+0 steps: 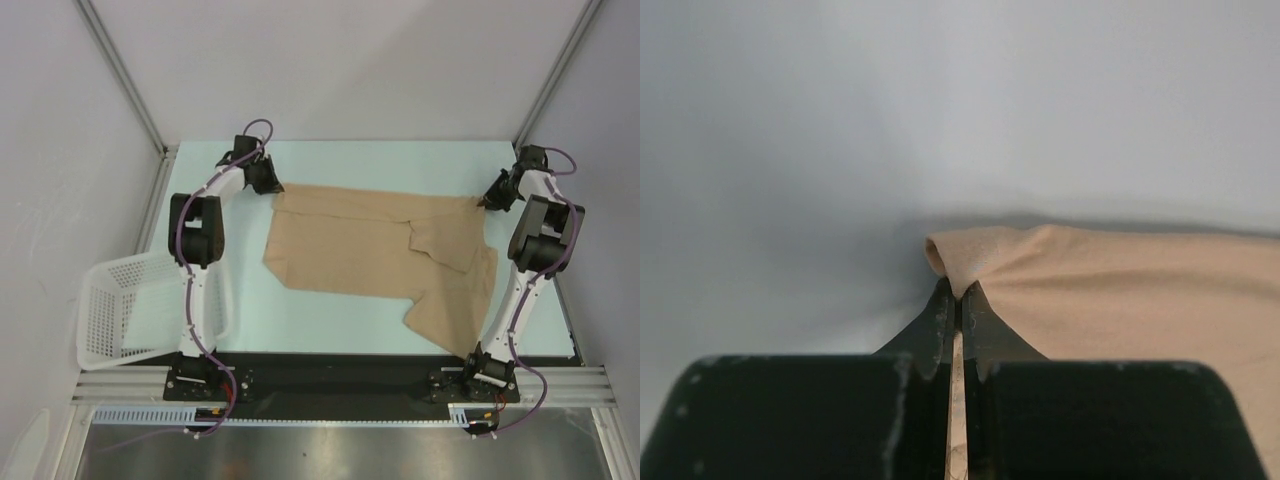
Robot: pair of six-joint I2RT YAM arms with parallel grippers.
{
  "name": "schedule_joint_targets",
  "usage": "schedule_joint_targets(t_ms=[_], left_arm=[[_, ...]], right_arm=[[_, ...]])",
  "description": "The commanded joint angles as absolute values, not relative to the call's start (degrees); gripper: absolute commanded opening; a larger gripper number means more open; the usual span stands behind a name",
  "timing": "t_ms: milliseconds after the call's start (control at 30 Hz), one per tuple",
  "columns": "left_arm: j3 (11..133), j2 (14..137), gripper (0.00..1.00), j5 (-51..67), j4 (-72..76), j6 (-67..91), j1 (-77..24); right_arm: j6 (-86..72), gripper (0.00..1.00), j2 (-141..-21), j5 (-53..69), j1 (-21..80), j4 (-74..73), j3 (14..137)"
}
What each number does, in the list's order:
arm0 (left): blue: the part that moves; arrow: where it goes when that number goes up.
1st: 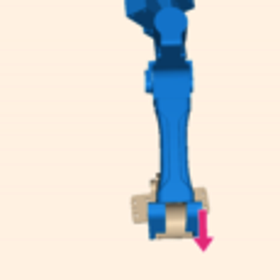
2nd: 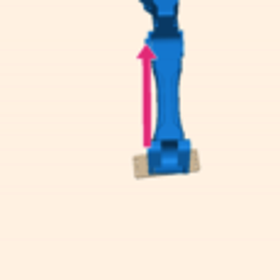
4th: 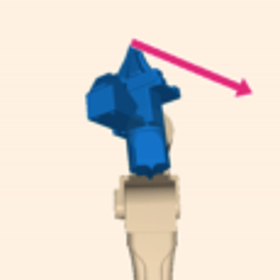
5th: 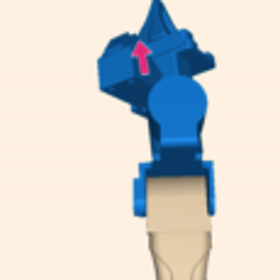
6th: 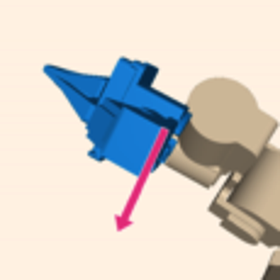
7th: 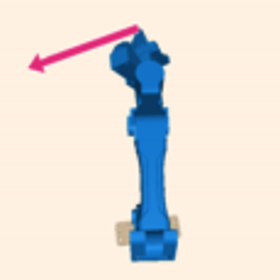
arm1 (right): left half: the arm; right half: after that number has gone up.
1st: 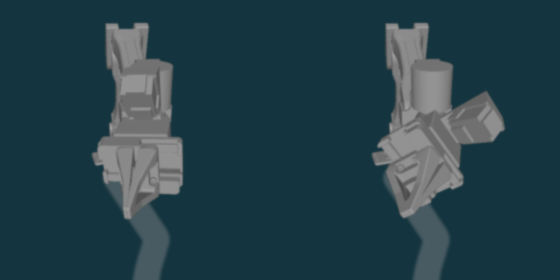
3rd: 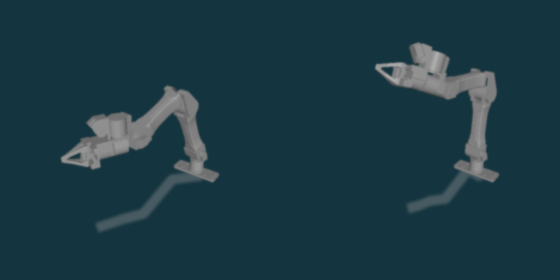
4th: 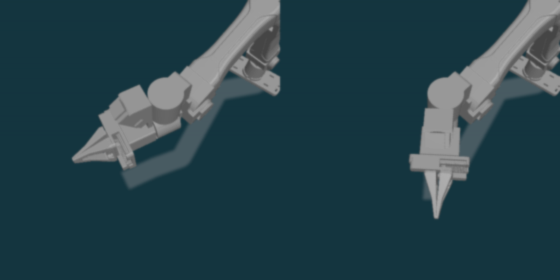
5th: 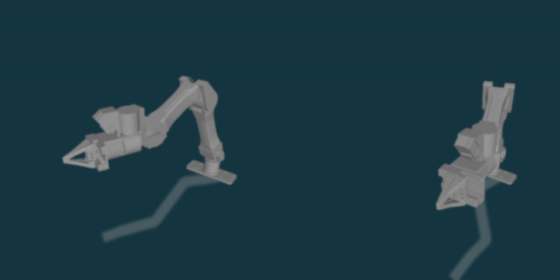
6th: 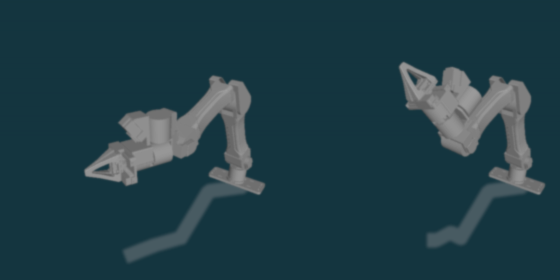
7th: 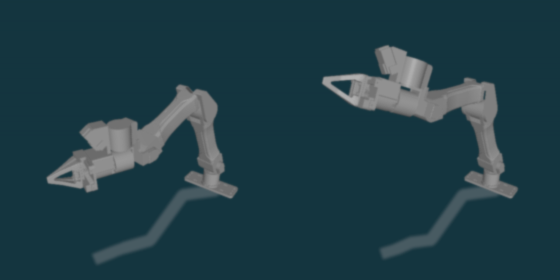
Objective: Fold and stack the t-shirts
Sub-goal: Fold the tshirt
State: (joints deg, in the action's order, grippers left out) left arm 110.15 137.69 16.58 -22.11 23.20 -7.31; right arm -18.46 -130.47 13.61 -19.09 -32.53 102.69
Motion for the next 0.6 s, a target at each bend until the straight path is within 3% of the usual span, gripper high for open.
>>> schedule_joint_targets(t_ms=[0,67,100,133,167,233,433,567], left_arm=[[115.3,137.63,0.0,11.87,-20.82,24.35,-4.92],[120.57,139.39,0.0,11.52,-23.89,24.43,-4.48],[122.15,140.7,0.07,11.6,-25.04,24.61,-4.4],[123.3,140.89,0.39,10.47,-26.01,24.61,-4.39],[124.35,140.71,0.51,9.24,-27.58,24.78,-4.39],[123.67,138.44,0.65,7.04,-28.73,24.52,-4.39],[119.29,127.39,0.82,0.18,-36.46,20.66,-5.1],[110.5,117.7,0.8,-9.38,-36.83,19.17,-7.2]], right_arm=[[-21.0,0.0,-133.84,11.43,-17.23,-29.44,110.62],[-22.32,0.0,-135.78,11.08,-16.18,-30.32,114.42],[-23.02,0.02,-137.97,11.68,-16.0,-30.93,116.26],[-24.25,0.1,-139.29,11.86,-15.82,-31.89,121.5],[-24.95,0.33,-140.44,11.69,-15.39,-34.86,124.16],[-25.66,0.45,-143.25,9.67,-14.94,-41.79,133.27],[-25.84,0.82,-136.97,-3.41,-15.47,-57.71,138.44],[-26.98,0.86,-128.01,-11.86,-16.61,-64.25,126.63]])
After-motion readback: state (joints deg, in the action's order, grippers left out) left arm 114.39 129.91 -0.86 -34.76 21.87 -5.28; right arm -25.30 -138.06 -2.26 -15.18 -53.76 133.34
